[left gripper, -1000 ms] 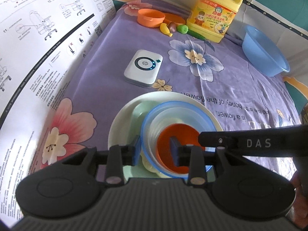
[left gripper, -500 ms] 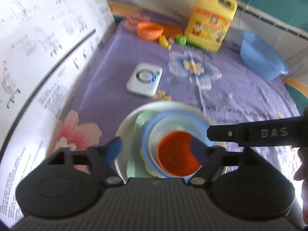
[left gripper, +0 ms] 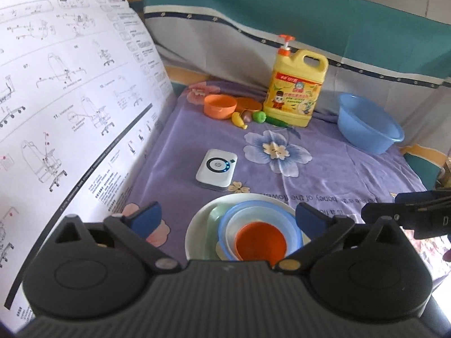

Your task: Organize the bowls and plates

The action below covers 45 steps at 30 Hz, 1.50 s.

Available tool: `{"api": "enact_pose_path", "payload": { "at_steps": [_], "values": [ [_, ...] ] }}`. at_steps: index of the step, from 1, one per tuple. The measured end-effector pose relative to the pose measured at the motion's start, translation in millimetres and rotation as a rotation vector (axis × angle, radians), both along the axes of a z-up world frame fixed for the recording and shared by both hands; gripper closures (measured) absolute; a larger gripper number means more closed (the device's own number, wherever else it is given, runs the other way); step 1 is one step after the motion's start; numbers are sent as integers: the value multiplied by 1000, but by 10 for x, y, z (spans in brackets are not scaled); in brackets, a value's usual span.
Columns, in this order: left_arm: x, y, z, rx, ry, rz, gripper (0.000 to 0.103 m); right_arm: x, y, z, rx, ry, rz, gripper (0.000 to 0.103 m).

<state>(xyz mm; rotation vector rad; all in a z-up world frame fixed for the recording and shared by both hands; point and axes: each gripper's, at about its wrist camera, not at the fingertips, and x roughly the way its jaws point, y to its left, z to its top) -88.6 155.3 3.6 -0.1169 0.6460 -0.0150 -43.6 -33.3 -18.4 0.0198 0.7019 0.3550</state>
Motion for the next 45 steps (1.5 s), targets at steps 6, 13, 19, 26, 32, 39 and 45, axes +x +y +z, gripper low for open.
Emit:
{"api": "enact_pose_path", "payload": {
  "at_steps": [6,13,19,26,32,39,45],
  "values": [
    [-180,-73,5,21,-12,-29,0,-209,-30,-44,-53,-48,32,0],
    [-279,-153,-102,88,17,-44,0,-326,-31,-152,-71,-8,33,0],
    [-251,-125,-292,105,73,-23,0,-355,-33,-310,-104,49,16,0],
    [-228,-85,-428,111,99,-17,0,-344,-40,-402,-128,74,-5,0],
    [-211,-100,-530,115,120,-25,0,-337,-4,-469,-155,87,7,0],
    [-199,-126,-622,108,143,-40,0,-341,46,-547,-191,82,28,0],
    [-168,-124,-669,104,160,-41,0,-339,96,-591,-219,80,57,0]
  ]
}}
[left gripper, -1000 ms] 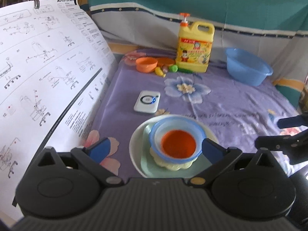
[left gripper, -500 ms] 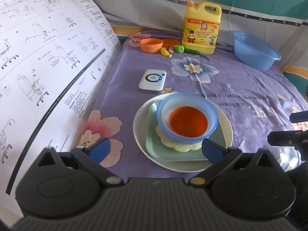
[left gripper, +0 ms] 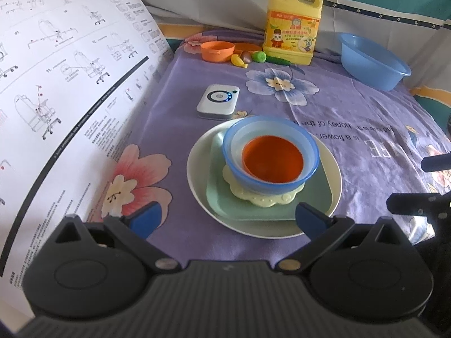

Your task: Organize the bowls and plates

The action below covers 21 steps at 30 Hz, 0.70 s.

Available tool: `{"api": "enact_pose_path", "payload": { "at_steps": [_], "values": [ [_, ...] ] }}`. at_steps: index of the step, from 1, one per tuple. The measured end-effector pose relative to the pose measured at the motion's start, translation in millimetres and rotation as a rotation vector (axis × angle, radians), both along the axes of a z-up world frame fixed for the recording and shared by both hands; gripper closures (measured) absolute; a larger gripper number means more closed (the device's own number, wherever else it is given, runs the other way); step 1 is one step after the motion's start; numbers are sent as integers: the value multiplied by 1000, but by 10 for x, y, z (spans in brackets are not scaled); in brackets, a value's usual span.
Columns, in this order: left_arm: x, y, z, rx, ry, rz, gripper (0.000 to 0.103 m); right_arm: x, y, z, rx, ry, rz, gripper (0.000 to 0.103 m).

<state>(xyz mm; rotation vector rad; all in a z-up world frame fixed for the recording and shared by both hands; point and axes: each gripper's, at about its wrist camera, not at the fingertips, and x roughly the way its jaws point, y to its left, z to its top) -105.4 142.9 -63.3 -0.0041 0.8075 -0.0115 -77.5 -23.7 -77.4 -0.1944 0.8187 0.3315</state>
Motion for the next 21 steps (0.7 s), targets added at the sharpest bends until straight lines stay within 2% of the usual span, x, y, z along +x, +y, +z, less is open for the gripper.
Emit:
{"api": "enact_pose_path", "payload": {
  "at_steps": [21],
  "values": [
    [24,-47,12,-3,7,-12,0,-5,-39,12,4,-11,-3,0]
  ]
}}
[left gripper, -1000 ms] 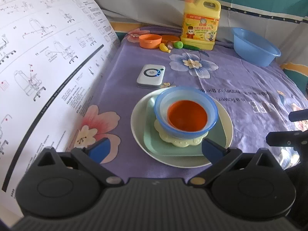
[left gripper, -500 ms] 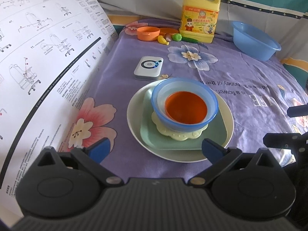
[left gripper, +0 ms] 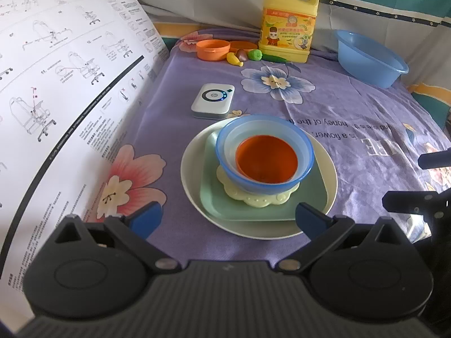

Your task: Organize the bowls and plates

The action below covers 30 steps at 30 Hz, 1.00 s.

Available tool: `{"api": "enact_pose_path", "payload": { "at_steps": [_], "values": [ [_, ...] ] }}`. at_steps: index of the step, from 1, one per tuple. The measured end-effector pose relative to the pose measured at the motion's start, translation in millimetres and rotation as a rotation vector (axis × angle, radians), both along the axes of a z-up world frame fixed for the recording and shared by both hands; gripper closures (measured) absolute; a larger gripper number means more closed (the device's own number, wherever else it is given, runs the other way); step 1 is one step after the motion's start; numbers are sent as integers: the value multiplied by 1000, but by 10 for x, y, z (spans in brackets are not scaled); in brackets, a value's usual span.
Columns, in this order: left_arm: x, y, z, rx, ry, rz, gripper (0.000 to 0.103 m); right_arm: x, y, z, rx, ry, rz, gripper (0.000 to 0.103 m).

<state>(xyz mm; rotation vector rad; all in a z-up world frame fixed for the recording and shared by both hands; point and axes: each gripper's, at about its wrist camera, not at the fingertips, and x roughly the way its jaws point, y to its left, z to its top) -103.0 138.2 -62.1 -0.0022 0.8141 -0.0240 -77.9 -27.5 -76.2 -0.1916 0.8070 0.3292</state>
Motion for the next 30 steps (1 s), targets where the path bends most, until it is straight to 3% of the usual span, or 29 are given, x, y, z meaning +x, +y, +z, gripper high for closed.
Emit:
{"api": "enact_pose_path", "payload": {
  "at_steps": [20,30],
  "values": [
    [2,-3,-14,-18,8,-25,0,5,-9,12,1,-4,-8,0],
    [-13,-18,-19,9,4,-20,0,-27,1,-3,-3,-13,2,0]
  ]
}}
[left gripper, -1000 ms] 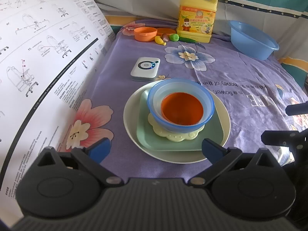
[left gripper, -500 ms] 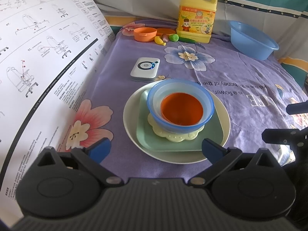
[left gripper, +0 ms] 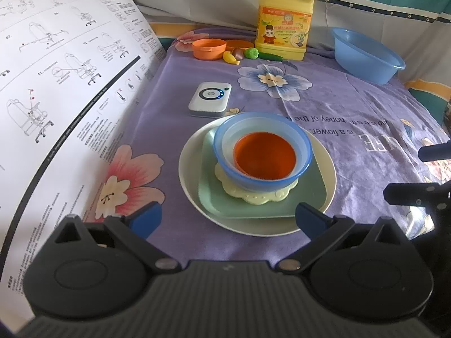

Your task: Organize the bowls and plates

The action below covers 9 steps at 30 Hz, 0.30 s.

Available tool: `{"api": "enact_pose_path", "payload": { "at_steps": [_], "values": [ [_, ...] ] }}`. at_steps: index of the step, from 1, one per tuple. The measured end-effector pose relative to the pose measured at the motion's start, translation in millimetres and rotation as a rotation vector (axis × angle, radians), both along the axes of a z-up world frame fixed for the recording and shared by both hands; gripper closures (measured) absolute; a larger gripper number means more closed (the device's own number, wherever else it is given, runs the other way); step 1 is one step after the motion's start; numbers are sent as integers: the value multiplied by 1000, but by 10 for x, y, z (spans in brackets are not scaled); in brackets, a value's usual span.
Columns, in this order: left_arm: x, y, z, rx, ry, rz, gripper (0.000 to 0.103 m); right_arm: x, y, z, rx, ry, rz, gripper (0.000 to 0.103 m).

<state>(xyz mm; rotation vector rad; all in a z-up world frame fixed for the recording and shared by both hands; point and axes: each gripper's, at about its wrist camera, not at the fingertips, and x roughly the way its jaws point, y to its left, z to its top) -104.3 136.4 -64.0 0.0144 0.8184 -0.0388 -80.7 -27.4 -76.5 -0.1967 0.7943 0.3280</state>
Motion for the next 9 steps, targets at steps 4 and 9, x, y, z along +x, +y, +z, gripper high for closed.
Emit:
{"api": "enact_pose_path", "payload": {
  "at_steps": [4,9],
  "values": [
    [-13,4,2,13,-2,-8,0,-2,-4,7,2,0,1,0],
    [-25,4,-1,20,-1,-22,0,-7,-13,13,5,-1,2,0]
  ]
}}
